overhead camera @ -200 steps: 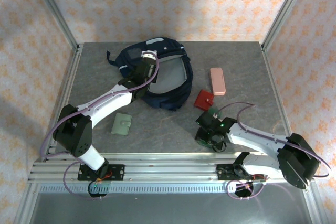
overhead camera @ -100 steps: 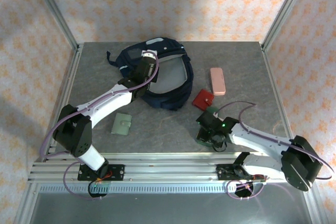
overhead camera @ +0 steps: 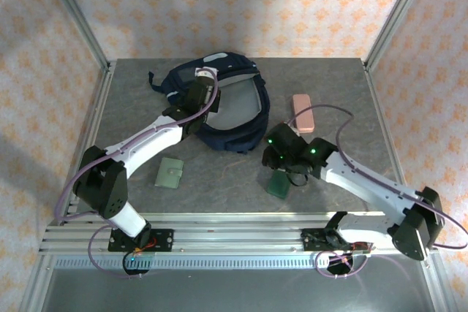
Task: Pack books, pencil case, and school supplies into a backpack
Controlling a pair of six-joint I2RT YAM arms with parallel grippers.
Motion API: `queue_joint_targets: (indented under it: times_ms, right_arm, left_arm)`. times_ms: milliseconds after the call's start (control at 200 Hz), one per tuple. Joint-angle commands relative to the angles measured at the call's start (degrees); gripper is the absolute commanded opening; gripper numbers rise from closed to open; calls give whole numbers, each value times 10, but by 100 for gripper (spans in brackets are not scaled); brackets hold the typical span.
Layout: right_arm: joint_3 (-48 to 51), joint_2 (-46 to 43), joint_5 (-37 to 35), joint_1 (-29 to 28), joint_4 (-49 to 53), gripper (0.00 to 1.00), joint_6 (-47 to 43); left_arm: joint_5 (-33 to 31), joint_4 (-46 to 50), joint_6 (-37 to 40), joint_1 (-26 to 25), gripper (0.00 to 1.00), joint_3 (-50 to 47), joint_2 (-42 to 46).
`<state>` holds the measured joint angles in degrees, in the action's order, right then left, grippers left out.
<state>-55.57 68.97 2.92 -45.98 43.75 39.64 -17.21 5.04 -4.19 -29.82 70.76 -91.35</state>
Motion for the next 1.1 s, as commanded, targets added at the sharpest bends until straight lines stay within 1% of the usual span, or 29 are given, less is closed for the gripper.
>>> queue_joint_targets:
  times_ms: [0,45,85,180,275,365,566,716,796,861,901,946,1001,1041,1056,1091]
  right_arm:
    - [-8,30,-35,-3,22,70,-10]
    - [4,34,-42,-3,32,82,14]
    - [15,36,-45,-3,41,90,32]
    - [50,27,-55,-2,46,100,59]
    - [104,10,-28,-3,5,100,77]
    - [140,17,-10,-2,-26,100,91]
    - [181,43,11,-2,-96,100,109]
    - [202,80,27,-3,-128,99,115]
    - [211,93,31,-3,-138,95,121]
    - [217,93,33,-3,-140,89,124]
    - [220,89,33,-3,-139,83,125]
    - [222,79,30,-2,-134,73,126]
    - [224,57,25,-2,-121,56,126]
    - [223,41,19,-2,-108,53,128]
    - [221,30,16,-3,-100,49,128]
    - [216,10,6,-2,-82,45,128]
  left_arm:
    - [4,-34,-22,2,0,49,37]
    - [6,-36,-22,2,0,47,38]
    - [4,-37,-22,3,0,44,38]
    - [7,-37,-21,3,0,40,35]
    - [13,-39,-24,3,0,37,32]
    - [14,-40,-27,3,0,34,31]
    - [12,-41,-30,3,0,25,35]
    - [12,-42,-32,3,0,16,40]
    - [13,-43,-35,4,0,12,40]
    - [16,-45,-37,3,0,10,39]
    - [18,-45,-39,4,0,10,39]
    - [18,-45,-41,3,0,10,39]
    - [18,-49,-43,3,0,9,42]
    - [19,-51,-43,3,0,10,46]
    - [18,-52,-43,4,0,10,47]
    - [17,-54,-43,3,0,11,51]
